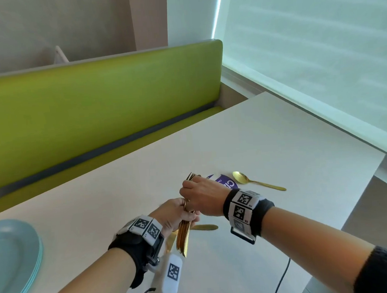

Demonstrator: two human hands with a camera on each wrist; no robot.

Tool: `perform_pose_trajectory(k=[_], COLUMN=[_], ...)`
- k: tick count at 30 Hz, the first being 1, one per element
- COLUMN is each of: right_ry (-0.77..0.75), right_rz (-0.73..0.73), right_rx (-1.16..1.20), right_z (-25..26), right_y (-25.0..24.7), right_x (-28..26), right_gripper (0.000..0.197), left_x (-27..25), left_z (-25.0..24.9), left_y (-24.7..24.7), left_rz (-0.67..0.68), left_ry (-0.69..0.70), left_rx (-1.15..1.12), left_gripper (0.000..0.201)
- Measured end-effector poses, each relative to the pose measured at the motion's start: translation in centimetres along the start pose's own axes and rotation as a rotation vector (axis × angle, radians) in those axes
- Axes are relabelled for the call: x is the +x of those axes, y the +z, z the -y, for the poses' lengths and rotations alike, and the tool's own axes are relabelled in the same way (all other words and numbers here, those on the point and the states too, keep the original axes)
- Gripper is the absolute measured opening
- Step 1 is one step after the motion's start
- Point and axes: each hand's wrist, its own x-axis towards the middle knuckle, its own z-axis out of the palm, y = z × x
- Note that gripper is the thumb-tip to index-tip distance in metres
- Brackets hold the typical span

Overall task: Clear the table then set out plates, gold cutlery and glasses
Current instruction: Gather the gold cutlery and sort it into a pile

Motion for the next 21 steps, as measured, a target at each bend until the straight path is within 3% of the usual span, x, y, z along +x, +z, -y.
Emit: perform_pose_trajectory(k=[5,9,16,21], right_ry=[0.118,0.387,1.128,1.354], right_rz=[-0.195,-0.224,0.161,0.446], right_rx=[0.151,0.291,0.396,0.445], right_z=[-0.8,-2.9,-7.9,-8.8], right_y=[1.4,3.2,7.5,9.9], right_x=[-0.6,-2.0,-7.1,-10.0], right_gripper=[0.019,0.023,0.033,0.034], left_x=[1.2,2.2,3.7,4.7], left_z=[0.5,0.6,0.4,0.4], left_y=[0.2,0.1,0.1,0.2], left_rz=[-0.044,-0.083,-0.130,-0.165], left_ry=[0.029,0.034,0.024,0.004], left_rx=[-0.019,-0.062,-0.121,-0.177], left_gripper=[0.024,0.028,0.012,0.008])
